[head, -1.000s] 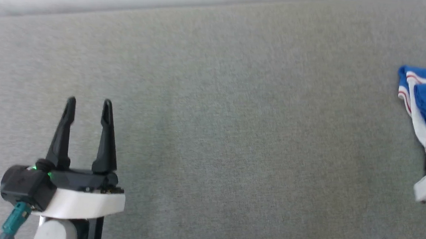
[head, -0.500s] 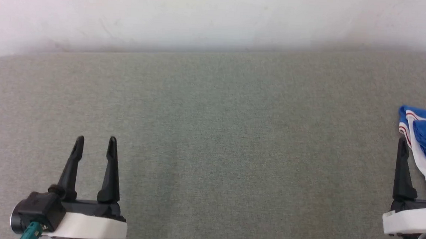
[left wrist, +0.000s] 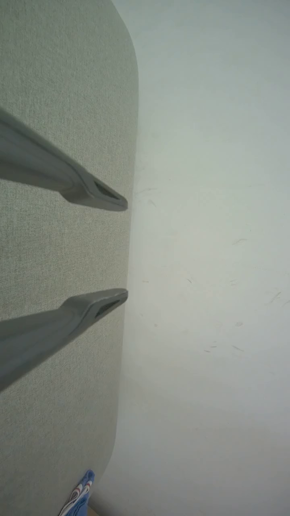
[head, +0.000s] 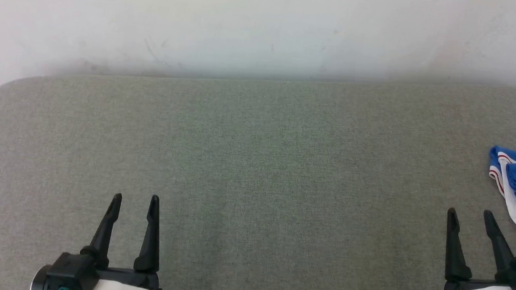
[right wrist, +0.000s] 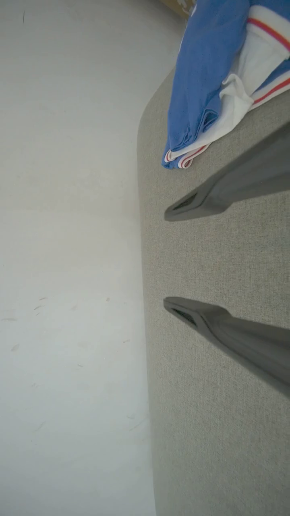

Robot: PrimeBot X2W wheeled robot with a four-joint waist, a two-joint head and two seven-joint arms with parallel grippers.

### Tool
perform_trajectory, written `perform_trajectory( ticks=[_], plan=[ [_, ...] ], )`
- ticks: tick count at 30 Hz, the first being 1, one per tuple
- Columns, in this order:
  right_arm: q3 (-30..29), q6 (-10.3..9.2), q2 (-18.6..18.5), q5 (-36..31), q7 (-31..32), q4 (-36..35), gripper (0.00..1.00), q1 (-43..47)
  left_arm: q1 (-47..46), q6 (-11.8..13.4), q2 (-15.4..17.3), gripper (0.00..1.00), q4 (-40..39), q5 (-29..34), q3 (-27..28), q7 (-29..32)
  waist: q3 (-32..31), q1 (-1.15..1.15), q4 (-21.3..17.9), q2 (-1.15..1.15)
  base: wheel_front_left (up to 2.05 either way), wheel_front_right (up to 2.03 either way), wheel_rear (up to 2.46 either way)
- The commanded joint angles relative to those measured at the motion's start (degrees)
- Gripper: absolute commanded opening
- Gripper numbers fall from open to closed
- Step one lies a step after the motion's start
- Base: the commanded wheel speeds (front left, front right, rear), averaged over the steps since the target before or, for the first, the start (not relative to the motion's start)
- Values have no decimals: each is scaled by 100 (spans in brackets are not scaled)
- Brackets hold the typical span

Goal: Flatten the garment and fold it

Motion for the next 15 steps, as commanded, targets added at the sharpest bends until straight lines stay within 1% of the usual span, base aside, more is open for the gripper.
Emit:
perform_trajectory(
  ticks=[1, 8, 11, 12, 15],
  plan=[
    [33, -12, 16, 47, -37, 34, 100, 31, 47, 45, -23, 100, 30, 10, -21, -27, 7, 0, -9, 0, 0, 0, 0],
    [138, -12, 16, 53, -70, 186, 100, -85, 6, 85, -26, 100, 81, -79, -93, -27, 61, 0, -39, 0, 0, 0, 0],
    [155, -12, 17, 44, -74, 206, 100, -138, -5, 37, -26, 100, 95, -78, -126, -27, 81, 0, -68, 0, 0, 0, 0],
    [150, 0, 0, 7, -47, 196, 0, -69, -2, 36, -4, 0, 80, -58, -121, 0, 79, 1, -64, 0, 0, 0, 0],
    [148, 0, -3, 3, -44, 194, 0, -62, -4, 39, -2, 0, 81, -58, -124, 11, 81, 1, -68, 0, 0, 0, 0]
  ],
)
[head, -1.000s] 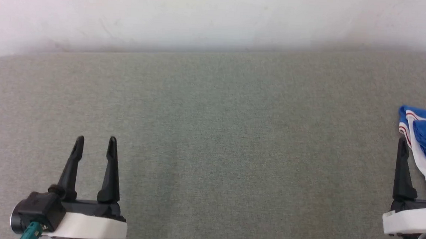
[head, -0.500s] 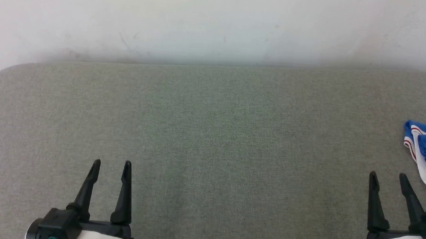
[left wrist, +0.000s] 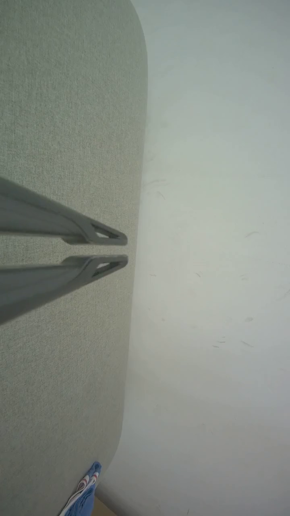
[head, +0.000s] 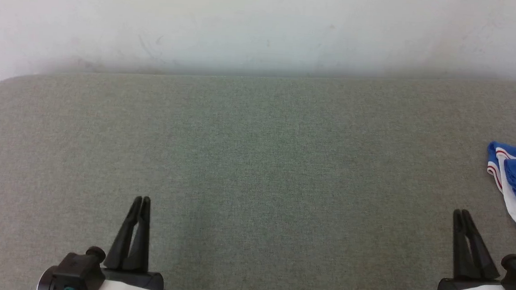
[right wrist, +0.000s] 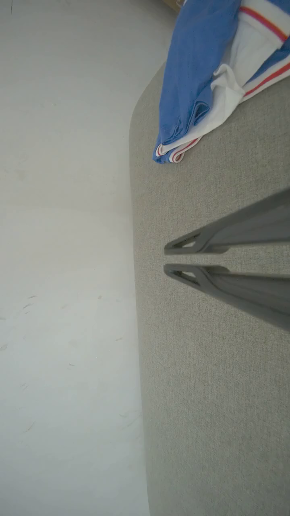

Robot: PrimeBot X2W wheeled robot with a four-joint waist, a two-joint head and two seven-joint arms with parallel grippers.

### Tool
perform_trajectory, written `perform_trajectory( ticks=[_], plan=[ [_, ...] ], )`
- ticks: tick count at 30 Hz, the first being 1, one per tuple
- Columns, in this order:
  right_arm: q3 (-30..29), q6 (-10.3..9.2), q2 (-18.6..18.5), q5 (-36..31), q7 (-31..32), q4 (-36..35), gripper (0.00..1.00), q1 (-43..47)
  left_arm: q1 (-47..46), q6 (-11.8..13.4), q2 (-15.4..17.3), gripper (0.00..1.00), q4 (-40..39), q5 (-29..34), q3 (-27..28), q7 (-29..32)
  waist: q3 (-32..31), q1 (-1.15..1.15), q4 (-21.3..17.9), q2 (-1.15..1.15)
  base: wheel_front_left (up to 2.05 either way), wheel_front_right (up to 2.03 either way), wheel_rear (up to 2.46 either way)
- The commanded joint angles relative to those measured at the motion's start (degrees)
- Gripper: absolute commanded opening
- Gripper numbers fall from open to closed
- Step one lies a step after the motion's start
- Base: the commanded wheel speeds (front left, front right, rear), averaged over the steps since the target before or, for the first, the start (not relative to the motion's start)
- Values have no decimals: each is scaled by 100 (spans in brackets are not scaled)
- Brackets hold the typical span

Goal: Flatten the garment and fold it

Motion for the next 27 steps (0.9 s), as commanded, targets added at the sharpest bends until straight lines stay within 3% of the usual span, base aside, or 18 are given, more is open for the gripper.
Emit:
perform_trajectory(
  ticks=[1, 27],
  plan=[
    [1, 0, 0, -1, 3, 0, 0, 0, -1, 1, 0, 0, 1, 2, 0, 2, -1, 0, 0, 0, 0, 0, 0],
    [149, -2, 4, -140, 304, -66, 0, -119, -171, 72, -5, 0, 104, 219, 34, 302, -110, 0, -8, 0, 0, 0, 0]
  ],
)
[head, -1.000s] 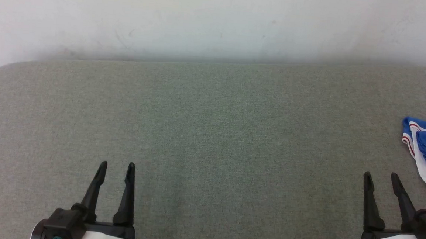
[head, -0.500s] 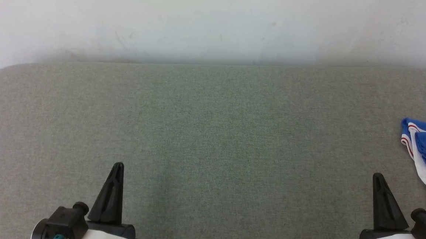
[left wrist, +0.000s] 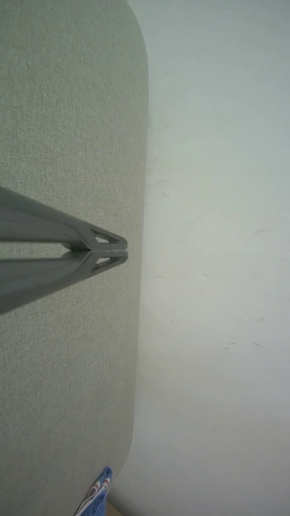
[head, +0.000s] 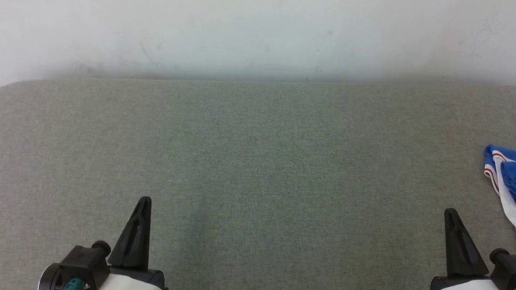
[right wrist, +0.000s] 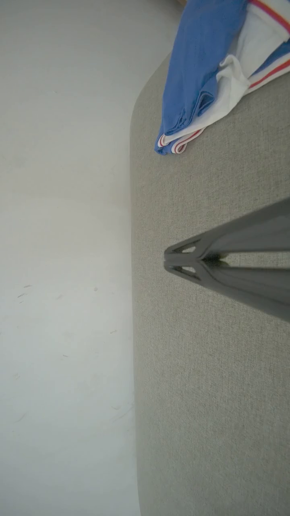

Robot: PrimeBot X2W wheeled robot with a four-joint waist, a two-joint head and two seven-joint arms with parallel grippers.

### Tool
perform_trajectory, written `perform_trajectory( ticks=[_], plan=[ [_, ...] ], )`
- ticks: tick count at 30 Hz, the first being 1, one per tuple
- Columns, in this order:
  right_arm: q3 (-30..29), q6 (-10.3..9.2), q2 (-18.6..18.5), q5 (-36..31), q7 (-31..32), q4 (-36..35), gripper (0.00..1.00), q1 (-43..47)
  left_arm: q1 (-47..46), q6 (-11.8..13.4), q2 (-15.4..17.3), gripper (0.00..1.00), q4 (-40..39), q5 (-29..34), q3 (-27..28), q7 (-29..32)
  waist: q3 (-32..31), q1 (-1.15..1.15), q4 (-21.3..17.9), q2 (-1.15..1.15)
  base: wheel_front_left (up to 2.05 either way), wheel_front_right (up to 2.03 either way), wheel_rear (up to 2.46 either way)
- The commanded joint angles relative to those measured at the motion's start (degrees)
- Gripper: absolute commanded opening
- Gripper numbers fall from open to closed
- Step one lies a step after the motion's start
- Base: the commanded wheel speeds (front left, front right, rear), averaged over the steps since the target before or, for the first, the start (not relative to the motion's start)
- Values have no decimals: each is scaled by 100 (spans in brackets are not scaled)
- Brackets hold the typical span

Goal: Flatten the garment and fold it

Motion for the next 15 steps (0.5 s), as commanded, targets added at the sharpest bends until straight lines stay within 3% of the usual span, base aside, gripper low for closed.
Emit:
perform_trajectory(
  ticks=[1, 15],
  plan=[
    [18, -3, 4, -49, 49, -25, 0, -90, -104, 49, -5, 0, 29, 65, 18, 32, -7, 0, -1, -1, 0, 0, 0],
    [99, -4, 7, -124, 213, -61, 0, -155, -197, 88, -8, 0, 85, 183, 37, 195, -66, 0, -5, -1, 0, 0, 0]
  ],
)
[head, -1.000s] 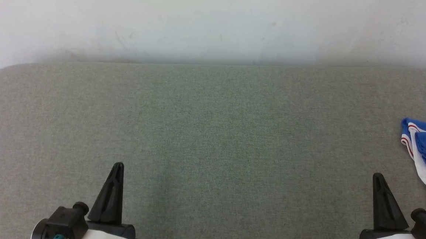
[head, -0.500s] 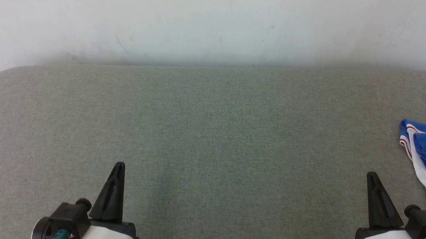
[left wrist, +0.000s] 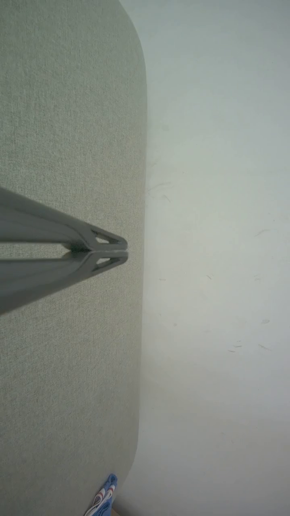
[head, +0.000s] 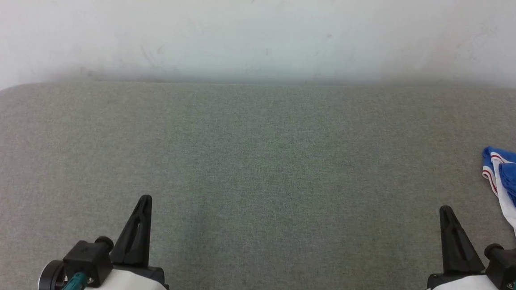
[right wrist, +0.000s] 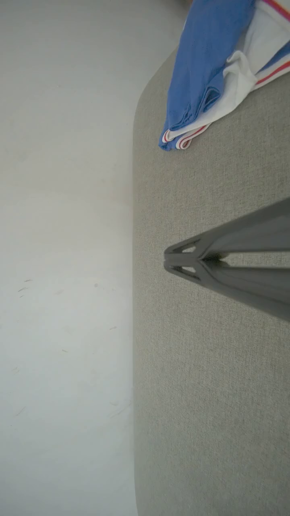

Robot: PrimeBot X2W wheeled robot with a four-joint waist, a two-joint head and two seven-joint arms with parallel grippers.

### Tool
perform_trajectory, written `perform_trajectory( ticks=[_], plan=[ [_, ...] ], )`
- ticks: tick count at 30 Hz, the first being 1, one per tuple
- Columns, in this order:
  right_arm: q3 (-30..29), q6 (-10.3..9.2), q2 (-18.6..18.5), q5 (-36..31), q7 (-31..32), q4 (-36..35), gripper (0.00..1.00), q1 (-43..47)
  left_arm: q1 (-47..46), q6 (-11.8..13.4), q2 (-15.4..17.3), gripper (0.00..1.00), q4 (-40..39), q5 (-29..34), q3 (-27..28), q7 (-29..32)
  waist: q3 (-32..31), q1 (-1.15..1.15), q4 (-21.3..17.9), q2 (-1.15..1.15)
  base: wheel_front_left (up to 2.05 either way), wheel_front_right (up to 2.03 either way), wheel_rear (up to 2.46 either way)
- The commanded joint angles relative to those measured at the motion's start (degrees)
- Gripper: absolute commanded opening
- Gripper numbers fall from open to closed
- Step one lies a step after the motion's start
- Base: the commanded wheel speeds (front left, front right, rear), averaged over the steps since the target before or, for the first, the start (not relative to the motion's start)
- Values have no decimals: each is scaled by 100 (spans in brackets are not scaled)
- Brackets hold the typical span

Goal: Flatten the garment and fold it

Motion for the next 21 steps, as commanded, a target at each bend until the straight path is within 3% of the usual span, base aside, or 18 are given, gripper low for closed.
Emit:
perform_trajectory(
  ticks=[1, 21],
  plan=[
    [32, -4, 7, -50, 36, -39, 0, -100, -107, 48, -8, 0, 31, 73, 23, 34, -7, 0, 0, -1, 0, 0, 0],
    [147, -6, 10, -158, 270, -91, 0, -192, -239, 104, -12, 0, 112, 242, 50, 268, -92, 0, -6, -1, 0, 0, 0]
  ],
)
